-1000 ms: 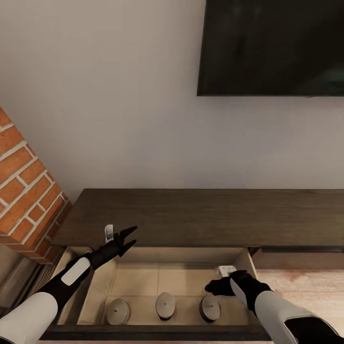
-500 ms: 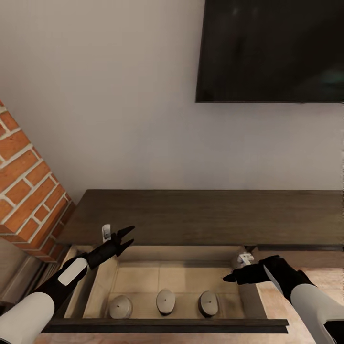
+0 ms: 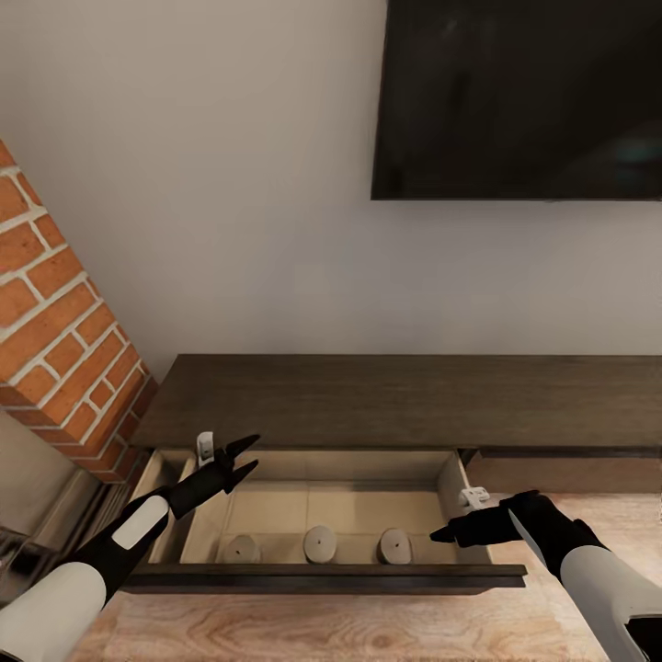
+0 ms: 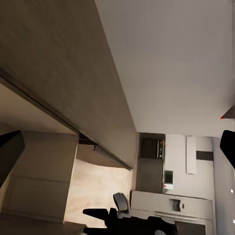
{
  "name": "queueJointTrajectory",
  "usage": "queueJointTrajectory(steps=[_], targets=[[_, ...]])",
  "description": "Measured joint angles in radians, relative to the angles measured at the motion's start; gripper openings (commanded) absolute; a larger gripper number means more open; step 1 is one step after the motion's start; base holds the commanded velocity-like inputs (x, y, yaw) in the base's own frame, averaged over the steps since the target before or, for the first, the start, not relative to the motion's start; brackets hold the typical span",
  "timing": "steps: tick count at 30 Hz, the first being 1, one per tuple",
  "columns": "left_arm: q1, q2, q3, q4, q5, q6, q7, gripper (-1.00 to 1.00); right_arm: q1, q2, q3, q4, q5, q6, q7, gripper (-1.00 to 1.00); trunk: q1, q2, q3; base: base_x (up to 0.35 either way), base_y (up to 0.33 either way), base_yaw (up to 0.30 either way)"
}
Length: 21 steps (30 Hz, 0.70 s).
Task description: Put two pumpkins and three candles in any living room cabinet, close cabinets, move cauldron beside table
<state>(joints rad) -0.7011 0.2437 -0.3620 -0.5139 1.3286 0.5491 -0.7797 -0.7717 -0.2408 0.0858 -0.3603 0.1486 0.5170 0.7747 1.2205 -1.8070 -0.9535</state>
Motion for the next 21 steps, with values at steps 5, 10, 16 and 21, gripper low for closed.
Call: queueJointTrajectory(steps=[5, 10, 16, 21], targets=[[0.0, -0.001, 0.0, 0.0, 0.0, -0.001, -0.001, 1.0, 0.0, -0.016, 0.0, -0.002, 0.0, 0.0, 0.084, 1.0, -0.019, 0.035, 0.016, -0.114, 0.0, 0.0], [0.0, -0.002, 0.0, 0.002, -0.001, -0.001, 0.002, 1.0, 0.0, -0.027, 0.001, -0.001, 0.001, 0.0, 0.158, 1.0, -0.038, 0.07, 0.031, -0.169, 0.0, 0.0], [0.0, 0.004, -0.001, 0.001, -0.004, 0.009, 0.001, 1.0, 0.0, -0.024, 0.002, -0.001, 0.0, 0.0, 0.164, 1.0, -0.061, 0.112, 0.05, -0.018, 0.0, 0.0], [0.005, 0.006, -0.014, 0.012, -0.011, 0.011, -0.001, 1.0, 0.0, -0.019, 0.0, 0.001, 0.001, 0.0, 0.163, 1.0, -0.065, 0.119, 0.053, -0.001, 0.0, 0.0]])
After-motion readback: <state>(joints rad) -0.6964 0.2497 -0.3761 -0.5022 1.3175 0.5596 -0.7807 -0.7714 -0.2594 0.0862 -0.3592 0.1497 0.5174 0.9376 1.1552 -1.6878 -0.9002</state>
